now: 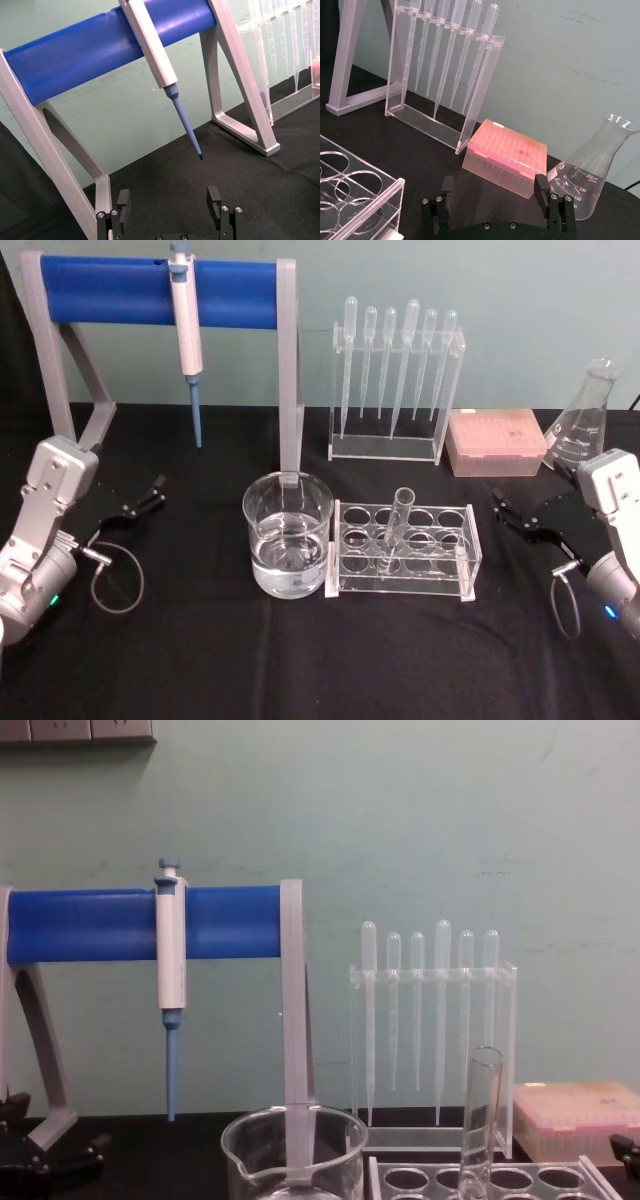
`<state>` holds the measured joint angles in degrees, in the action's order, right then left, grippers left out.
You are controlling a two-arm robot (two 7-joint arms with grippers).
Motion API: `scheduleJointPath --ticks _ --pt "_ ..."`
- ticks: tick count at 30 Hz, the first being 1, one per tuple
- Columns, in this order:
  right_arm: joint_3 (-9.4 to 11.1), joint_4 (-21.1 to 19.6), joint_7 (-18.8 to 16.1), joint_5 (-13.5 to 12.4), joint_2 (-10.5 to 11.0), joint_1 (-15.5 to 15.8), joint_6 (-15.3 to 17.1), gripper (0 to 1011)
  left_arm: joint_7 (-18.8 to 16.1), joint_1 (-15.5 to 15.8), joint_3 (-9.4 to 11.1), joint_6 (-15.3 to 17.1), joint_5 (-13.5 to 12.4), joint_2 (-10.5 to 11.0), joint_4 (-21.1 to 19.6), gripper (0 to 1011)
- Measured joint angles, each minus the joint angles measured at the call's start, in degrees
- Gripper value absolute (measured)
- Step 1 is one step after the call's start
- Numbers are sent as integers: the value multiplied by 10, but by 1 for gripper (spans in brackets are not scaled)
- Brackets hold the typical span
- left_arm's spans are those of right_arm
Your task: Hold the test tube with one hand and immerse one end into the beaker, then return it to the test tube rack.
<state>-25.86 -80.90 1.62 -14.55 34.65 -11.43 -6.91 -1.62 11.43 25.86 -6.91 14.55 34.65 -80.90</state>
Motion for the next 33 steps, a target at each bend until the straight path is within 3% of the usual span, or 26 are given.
scheduleJointPath --ticks 33 --pt "0 0 0 0 0 0 0 1004 0 0 0 0 0 0 0 1000"
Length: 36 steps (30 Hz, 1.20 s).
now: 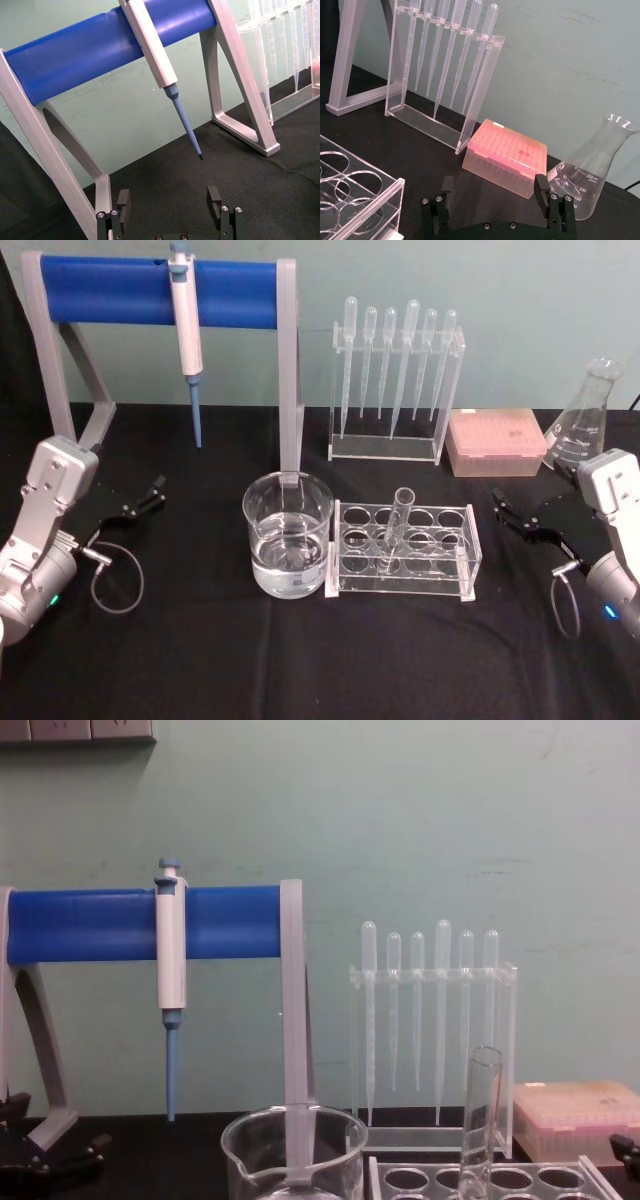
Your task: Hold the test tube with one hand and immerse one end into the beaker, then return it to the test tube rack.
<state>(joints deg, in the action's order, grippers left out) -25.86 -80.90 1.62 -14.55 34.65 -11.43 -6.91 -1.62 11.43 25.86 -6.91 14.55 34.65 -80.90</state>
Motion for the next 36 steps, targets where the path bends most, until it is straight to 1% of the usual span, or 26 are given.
scheduleJointPath --ticks 17,19,22,27,28,30,31,32,33,36 --pt "0 0 0 0 0 0 0 1004 0 0 0 0 0 0 0 1000" --pt "2 -7 0 4 1 2 0 1004 0 0 0 0 0 0 0 1000" --pt "16 -38 -4 3 8 12 1 1004 0 0 0 0 0 0 0 1000" --pt "41 -86 -9 -11 21 32 11 1004 0 0 0 0 0 0 0 1000" --pt "49 -103 -12 -18 26 41 13 1004 0 0 0 0 0 0 0 1000" --pt "57 -118 -16 -25 31 50 14 1004 0 0 0 0 0 0 0 1000" --pt "67 -136 -23 -35 37 62 14 1004 0 0 0 0 0 0 0 1000" --pt "67 -136 -23 -35 37 62 14 1004 0 0 0 0 0 0 0 1000" --pt "76 -155 -33 -46 45 77 14 1004 0 0 0 0 0 0 0 1000" --pt "90 -185 -58 -64 63 102 8 1004 0 0 0 0 0 0 0 1000"
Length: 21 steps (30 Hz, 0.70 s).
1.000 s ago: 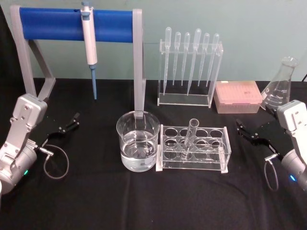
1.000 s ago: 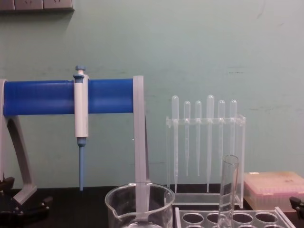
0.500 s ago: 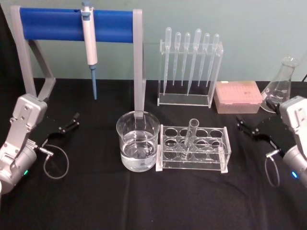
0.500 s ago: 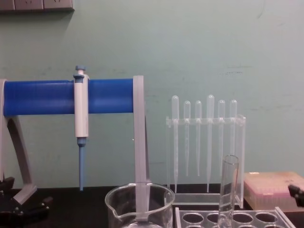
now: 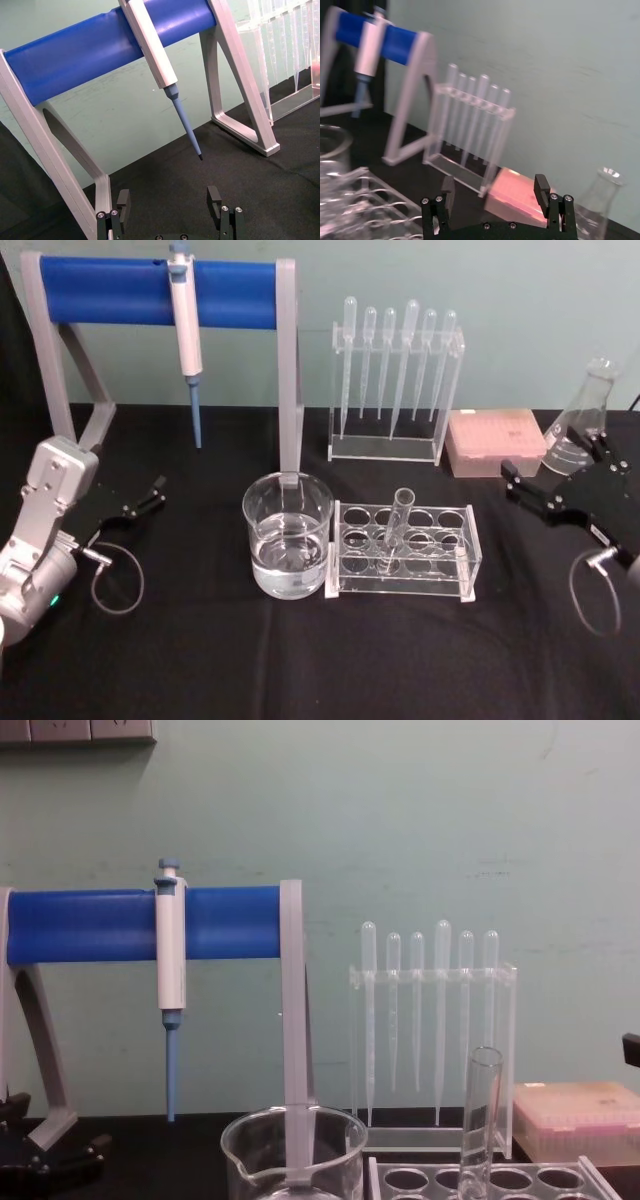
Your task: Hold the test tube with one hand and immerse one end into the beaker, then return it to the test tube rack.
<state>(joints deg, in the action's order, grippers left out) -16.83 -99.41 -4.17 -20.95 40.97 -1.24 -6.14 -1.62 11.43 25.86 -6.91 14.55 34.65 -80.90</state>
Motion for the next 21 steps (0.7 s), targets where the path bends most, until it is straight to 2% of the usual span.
scheduleJointPath --ticks 6,12,16,21 --pt "19 -39 -53 -30 29 39 -9 1004 0 0 0 0 0 0 0 1000" --pt "27 -63 -92 -44 45 71 -13 1004 0 0 0 0 0 0 0 1000" --pt "24 -71 -107 -45 48 82 -12 1004 0 0 0 0 0 0 0 1000" --pt "4 -75 -130 -36 37 80 -9 1004 0 0 0 0 0 0 0 1000"
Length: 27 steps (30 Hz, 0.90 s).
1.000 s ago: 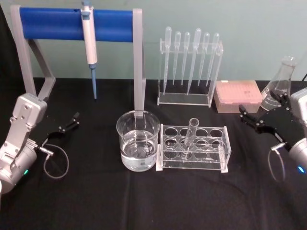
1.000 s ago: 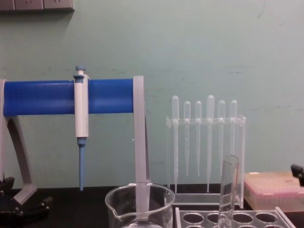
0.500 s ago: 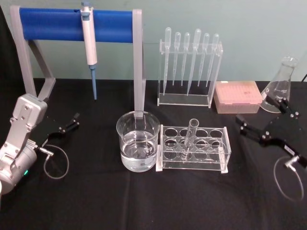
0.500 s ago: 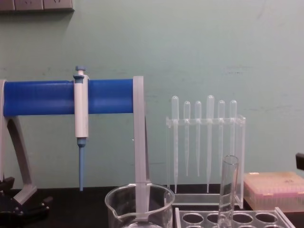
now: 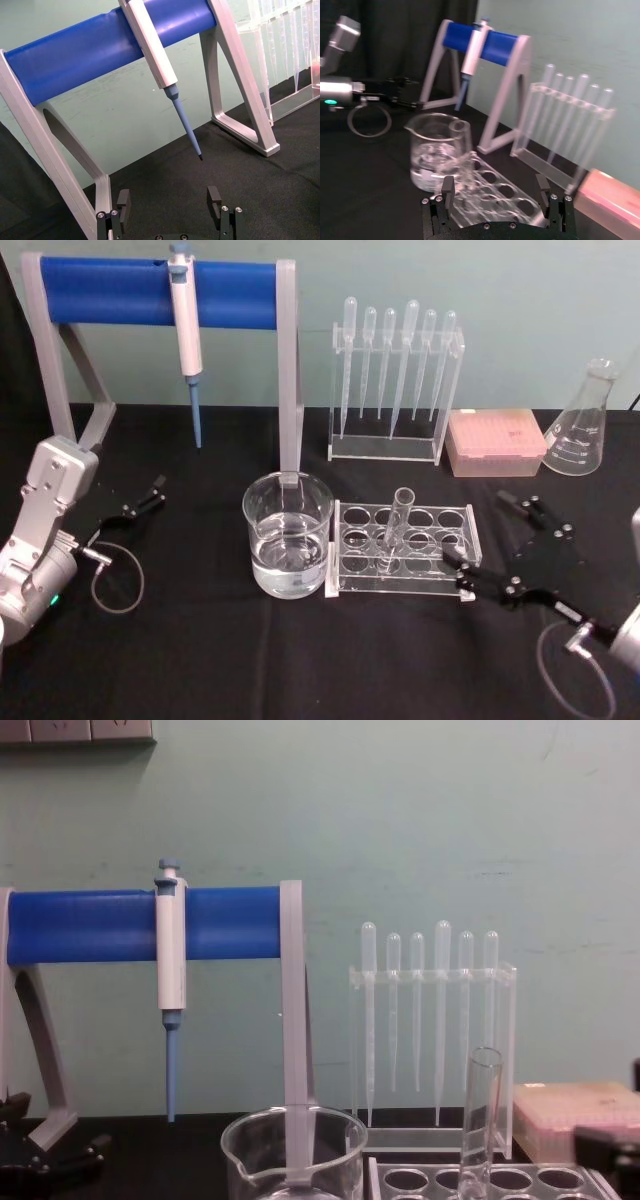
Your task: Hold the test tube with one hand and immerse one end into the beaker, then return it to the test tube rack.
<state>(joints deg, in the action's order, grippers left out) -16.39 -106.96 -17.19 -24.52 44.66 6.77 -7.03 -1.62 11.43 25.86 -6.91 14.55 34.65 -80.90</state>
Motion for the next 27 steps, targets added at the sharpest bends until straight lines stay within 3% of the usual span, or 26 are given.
scheduleJointPath --ticks 4,11,20,27 --pt "-20 0 -15 7 -19 -15 7 1004 0 0 0 0 0 0 0 1000" --pt "-46 12 -17 18 -70 -51 48 1004 0 0 0 0 0 0 0 1000" --pt "-63 37 -2 46 -119 -91 96 1004 0 0 0 0 0 0 0 1000" --pt "-67 53 4 63 -140 -102 106 1004 0 0 0 0 0 0 0 1000"
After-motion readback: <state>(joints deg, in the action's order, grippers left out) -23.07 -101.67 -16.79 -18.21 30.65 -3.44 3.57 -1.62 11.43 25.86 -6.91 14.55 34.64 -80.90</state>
